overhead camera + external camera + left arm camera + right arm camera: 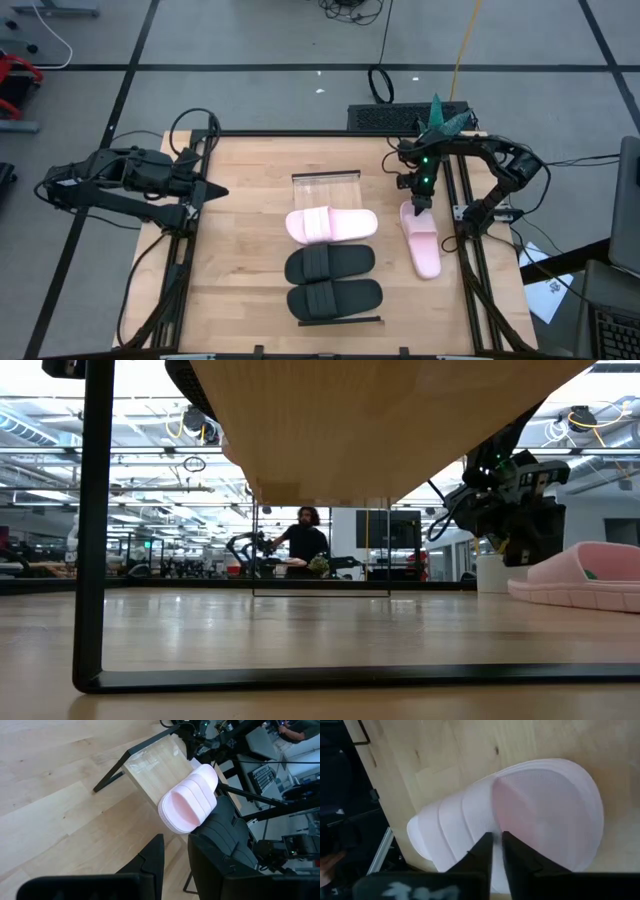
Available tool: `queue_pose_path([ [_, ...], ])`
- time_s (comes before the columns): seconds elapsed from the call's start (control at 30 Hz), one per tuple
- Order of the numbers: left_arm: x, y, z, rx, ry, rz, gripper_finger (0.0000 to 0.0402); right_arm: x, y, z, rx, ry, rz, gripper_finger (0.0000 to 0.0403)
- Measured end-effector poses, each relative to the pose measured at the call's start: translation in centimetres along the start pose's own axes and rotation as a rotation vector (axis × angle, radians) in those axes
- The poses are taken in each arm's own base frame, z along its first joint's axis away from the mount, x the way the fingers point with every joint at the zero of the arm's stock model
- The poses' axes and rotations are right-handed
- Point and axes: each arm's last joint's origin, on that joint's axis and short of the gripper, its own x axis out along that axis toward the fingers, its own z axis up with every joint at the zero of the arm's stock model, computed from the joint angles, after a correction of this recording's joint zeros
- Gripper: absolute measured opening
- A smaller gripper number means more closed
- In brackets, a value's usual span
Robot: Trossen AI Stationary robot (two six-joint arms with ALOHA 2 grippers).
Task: Pick and place slides into the shelf
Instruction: Put the pink slides on the shelf
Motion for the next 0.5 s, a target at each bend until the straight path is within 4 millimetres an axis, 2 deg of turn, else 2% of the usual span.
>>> queue_pose_path([
  [0.13, -0.01, 0.01, 0.00, 0.000, 0.000, 0.000, 0.0083, 0.19, 0.23, 0.14, -0.020, 0.013, -0.007, 0.0003],
  [0.5, -0.02, 0.00, 0.00, -0.001, 0.000, 0.000, 0.0083, 0.15, 0.02, 0.13, 0.007, 0.029, -0.050, 0.0008],
])
